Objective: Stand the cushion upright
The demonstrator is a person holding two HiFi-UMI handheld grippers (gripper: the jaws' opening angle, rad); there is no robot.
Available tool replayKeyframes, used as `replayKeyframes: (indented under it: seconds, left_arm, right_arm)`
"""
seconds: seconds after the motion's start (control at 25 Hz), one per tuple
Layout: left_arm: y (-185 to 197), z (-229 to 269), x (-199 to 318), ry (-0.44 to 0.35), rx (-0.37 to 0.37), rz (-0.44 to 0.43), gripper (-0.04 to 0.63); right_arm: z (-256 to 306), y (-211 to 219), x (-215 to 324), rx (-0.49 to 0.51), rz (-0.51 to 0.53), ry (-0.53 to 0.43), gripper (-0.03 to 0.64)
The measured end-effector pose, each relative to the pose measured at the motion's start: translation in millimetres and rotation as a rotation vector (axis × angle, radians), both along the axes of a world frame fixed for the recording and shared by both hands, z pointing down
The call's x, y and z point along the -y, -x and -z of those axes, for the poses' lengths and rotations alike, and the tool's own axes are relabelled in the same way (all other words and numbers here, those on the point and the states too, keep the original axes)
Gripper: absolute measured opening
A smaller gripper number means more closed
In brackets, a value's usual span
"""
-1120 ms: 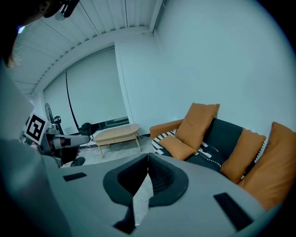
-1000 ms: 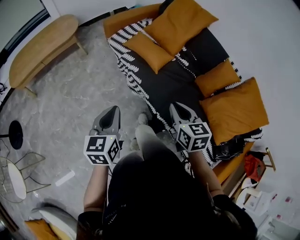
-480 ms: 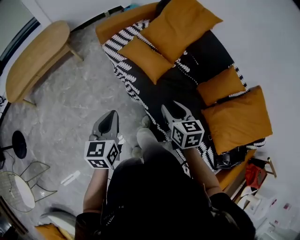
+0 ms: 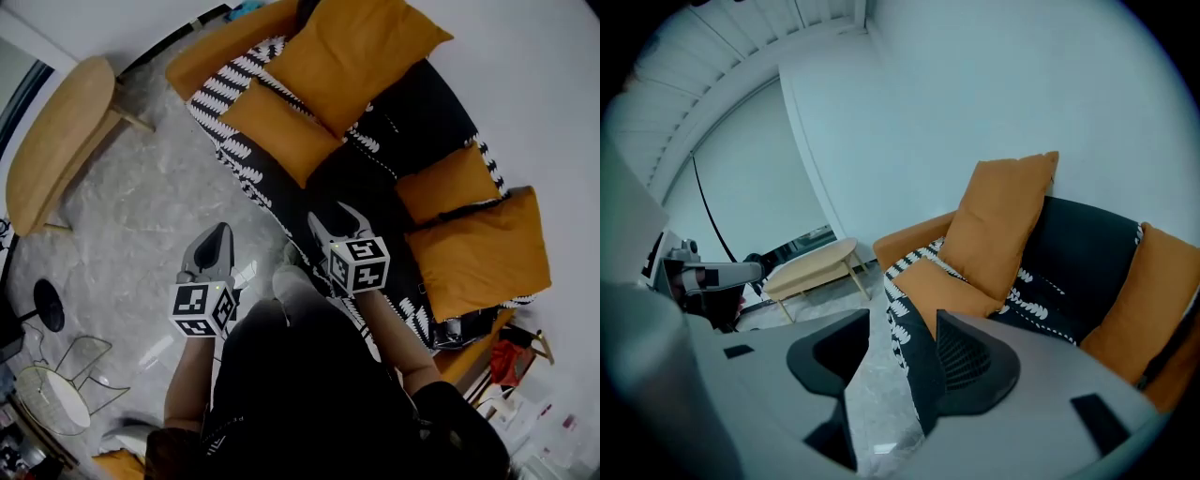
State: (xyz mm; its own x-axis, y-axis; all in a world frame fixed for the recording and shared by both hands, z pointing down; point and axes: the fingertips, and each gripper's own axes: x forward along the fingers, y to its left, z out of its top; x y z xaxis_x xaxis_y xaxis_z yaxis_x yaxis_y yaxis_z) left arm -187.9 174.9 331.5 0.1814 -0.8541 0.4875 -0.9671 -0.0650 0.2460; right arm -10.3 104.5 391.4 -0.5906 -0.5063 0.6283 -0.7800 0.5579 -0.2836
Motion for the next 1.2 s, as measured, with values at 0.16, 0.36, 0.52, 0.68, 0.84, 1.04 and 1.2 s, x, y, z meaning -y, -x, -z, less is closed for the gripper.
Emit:
replayKeyframes:
  seconds: [0.16,0.36,0.52,0.68,0.84,1.04,1.2]
  left_arm:
    - [-2.2,-21.1,22.2,0.037,-0.001,-0.003,0.014]
    - [-9.7,-47.6,37.1,0.085,-0.001,-0.015,0.014]
    - [-5.9,-77.2,51.3,0.143,0.008,-0.019,0.014]
    - [-2.8,-102.1,72.1,0.180,0.001,-0.048,0.014]
    - [1.5,-123.3,92.4,0.219,0.012,-0.097,0.015]
    - [0.1,-150.5,119.4,0.246,0.012,-0.144,0.015]
    - [-0.3,-170.3,135.7,0.273,0.003,-0.182,0.015]
  right_arm:
    - [-27.7,3.4,18.8,-0.009,-0.001,0.039,0.225]
    - [-61.2,7.8,29.5,-0.012,-0.025,0.096,0.236]
    - [-92.5,15.1,40.6,-0.023,-0.052,0.133,0.247]
    - [-121.7,16.7,58.0,-0.043,-0.098,0.164,0.265]
    - [-146.1,22.0,73.1,-0.053,-0.137,0.194,0.287]
    - [-181.0,28.0,89.0,-0.061,-0.174,0.237,0.293]
    - [-205.8,36.4,95.5,-0.075,-0.199,0.267,0.301]
